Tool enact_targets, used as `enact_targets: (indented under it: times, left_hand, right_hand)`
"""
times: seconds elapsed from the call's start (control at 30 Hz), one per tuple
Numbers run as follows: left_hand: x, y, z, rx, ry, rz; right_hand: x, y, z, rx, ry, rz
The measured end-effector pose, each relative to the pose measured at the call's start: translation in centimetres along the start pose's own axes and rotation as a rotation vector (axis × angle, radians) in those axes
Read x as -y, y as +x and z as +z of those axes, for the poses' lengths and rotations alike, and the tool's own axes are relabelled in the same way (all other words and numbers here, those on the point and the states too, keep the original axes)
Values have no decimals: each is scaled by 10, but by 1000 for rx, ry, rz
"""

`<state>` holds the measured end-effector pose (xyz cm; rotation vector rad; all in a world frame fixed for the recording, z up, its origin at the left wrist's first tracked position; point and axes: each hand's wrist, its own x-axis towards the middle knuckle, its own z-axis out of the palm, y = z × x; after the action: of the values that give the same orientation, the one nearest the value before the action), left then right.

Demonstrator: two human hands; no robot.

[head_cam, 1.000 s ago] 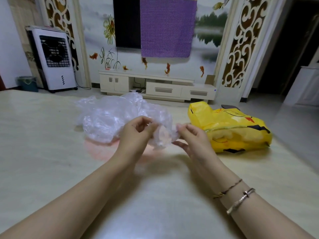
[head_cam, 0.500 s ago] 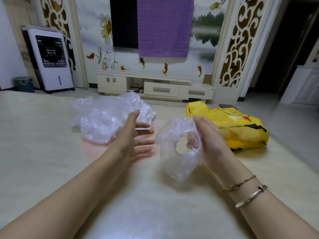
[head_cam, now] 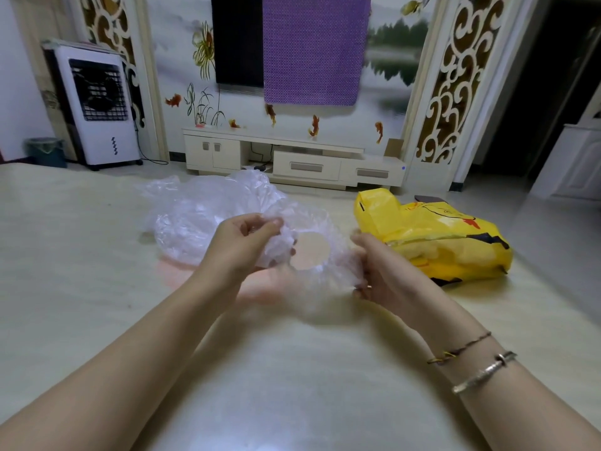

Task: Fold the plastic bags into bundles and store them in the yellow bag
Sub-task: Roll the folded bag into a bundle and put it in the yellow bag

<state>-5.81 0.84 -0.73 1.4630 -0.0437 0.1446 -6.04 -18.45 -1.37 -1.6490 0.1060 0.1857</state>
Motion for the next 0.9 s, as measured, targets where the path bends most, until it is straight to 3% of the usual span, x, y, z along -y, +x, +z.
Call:
enact_targets:
  times: [0.1,0.2,0.43,0.53,0.67,0.77,0.9]
  left_hand:
    - [5,1,-1,-32,77,51]
    - [9,3,-3,-90,236,78]
    - [14,11,-19,-130,516,134]
    - [12,14,-21,-101,310,-22]
    - [18,16,-21,-90,90,-187]
    - [31,20,-17,-128,131,-124]
    - [30,19,-17,-107,478,112]
  right_hand:
    - [-3,-2,5,34,193,-57]
    - [-4,2,7,-45,303,-140]
    - [-9,17,3,-337,-55,-227]
    - [-7,18,1,-427,-264,-275]
    - [-9,15,5,-391,-283,-319]
    - [-7,12,14,-344,-92,-292]
    - [-8,13,12,-359,-74,-218]
